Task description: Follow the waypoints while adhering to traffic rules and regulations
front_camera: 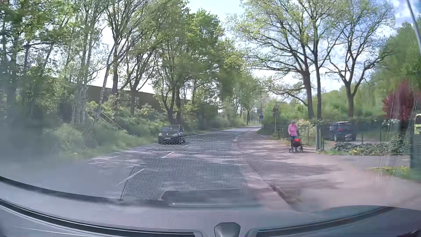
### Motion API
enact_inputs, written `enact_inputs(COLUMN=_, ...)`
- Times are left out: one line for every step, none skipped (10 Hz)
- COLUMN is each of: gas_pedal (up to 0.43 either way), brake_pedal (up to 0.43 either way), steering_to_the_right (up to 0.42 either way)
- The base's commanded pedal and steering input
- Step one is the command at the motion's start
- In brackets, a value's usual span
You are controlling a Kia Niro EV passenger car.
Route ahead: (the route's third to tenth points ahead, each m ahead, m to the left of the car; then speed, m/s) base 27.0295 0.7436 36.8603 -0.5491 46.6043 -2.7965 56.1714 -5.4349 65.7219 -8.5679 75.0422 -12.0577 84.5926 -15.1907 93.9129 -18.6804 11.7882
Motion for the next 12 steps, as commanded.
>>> enact_inputs(gas_pedal=0.047, brake_pedal=0.0, steering_to_the_right=0.006)
enact_inputs(gas_pedal=0.047, brake_pedal=0.0, steering_to_the_right=0.007)
enact_inputs(gas_pedal=0.047, brake_pedal=0.0, steering_to_the_right=0.007)
enact_inputs(gas_pedal=0.047, brake_pedal=0.0, steering_to_the_right=0.007)
enact_inputs(gas_pedal=0.047, brake_pedal=0.0, steering_to_the_right=0.007)
enact_inputs(gas_pedal=0.047, brake_pedal=0.0, steering_to_the_right=0.009)
enact_inputs(gas_pedal=0.047, brake_pedal=0.0, steering_to_the_right=0.011)
enact_inputs(gas_pedal=0.047, brake_pedal=0.0, steering_to_the_right=0.012)
enact_inputs(gas_pedal=0.059, brake_pedal=0.0, steering_to_the_right=0.014)
enact_inputs(gas_pedal=0.059, brake_pedal=0.0, steering_to_the_right=0.015)
enact_inputs(gas_pedal=0.059, brake_pedal=0.0, steering_to_the_right=0.016)
enact_inputs(gas_pedal=0.059, brake_pedal=0.0, steering_to_the_right=0.018)
